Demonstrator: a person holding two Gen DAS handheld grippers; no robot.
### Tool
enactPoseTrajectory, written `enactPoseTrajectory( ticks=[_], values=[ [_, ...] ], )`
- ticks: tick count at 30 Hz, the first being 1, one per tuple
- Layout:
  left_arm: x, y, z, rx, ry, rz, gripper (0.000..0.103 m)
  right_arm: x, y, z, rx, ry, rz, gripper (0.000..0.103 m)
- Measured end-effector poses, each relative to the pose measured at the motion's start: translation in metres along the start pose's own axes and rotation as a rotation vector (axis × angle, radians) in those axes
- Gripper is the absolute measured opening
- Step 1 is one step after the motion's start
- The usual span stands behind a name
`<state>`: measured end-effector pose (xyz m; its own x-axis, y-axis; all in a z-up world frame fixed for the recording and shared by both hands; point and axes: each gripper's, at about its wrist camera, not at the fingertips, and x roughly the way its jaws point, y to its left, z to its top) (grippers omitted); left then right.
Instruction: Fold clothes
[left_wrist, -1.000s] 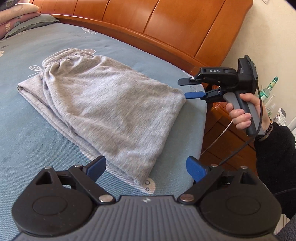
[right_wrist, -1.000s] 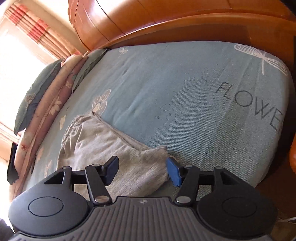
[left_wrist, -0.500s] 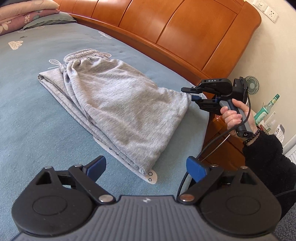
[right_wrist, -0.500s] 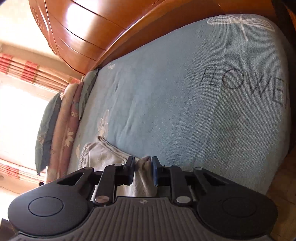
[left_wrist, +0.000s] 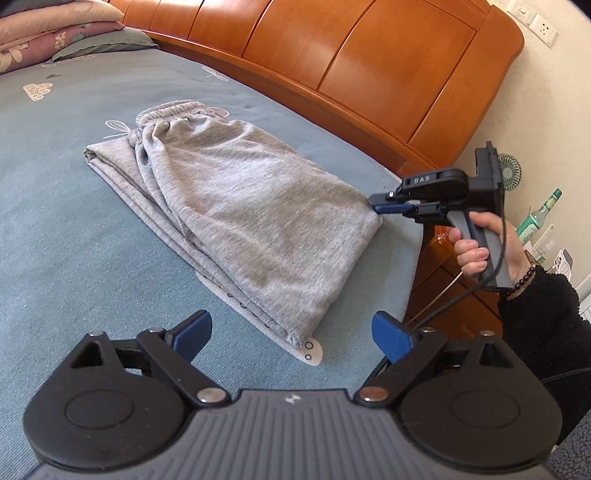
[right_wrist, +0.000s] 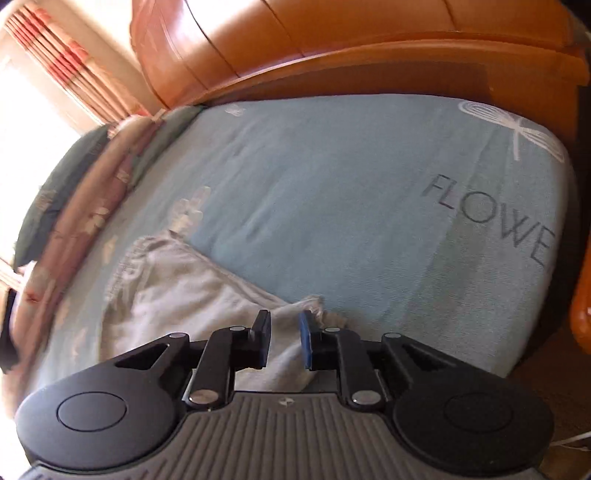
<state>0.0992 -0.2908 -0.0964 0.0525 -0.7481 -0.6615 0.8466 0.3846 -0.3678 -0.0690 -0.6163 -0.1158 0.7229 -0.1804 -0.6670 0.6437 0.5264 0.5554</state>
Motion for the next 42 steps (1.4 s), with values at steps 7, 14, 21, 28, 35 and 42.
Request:
enactPoseTrajectory(
  ticks=[7,14,21,28,35,42],
  values=[
    [-0.003,0.001,-0.005,0.019,0.003,0.026,0.093,-0.017,0.001,0.006,0.026,-0.066,0.04,0.029],
    [-0.016,-0.001,-0.007,0.029,-0.016,0.106,0.093,0.003,0.024,0.006,-0.053,-0.016,-0.056,0.036],
    [-0.064,-0.007,-0.019,0.128,-0.146,0.421,0.093,-0.056,0.057,0.013,-0.197,-0.215,-0.209,0.063],
    [-0.123,-0.046,-0.043,0.327,-0.379,0.822,0.102,-0.157,0.148,0.005,-0.494,-0.451,-0.155,0.097],
    [-0.155,-0.062,-0.067,0.212,-0.384,0.961,0.102,-0.195,0.247,-0.064,-0.961,-0.466,-0.06,0.103],
    [-0.177,-0.063,-0.095,0.028,-0.35,1.08,0.103,-0.148,0.28,-0.159,-1.104,-0.109,-0.011,0.103]
  ],
)
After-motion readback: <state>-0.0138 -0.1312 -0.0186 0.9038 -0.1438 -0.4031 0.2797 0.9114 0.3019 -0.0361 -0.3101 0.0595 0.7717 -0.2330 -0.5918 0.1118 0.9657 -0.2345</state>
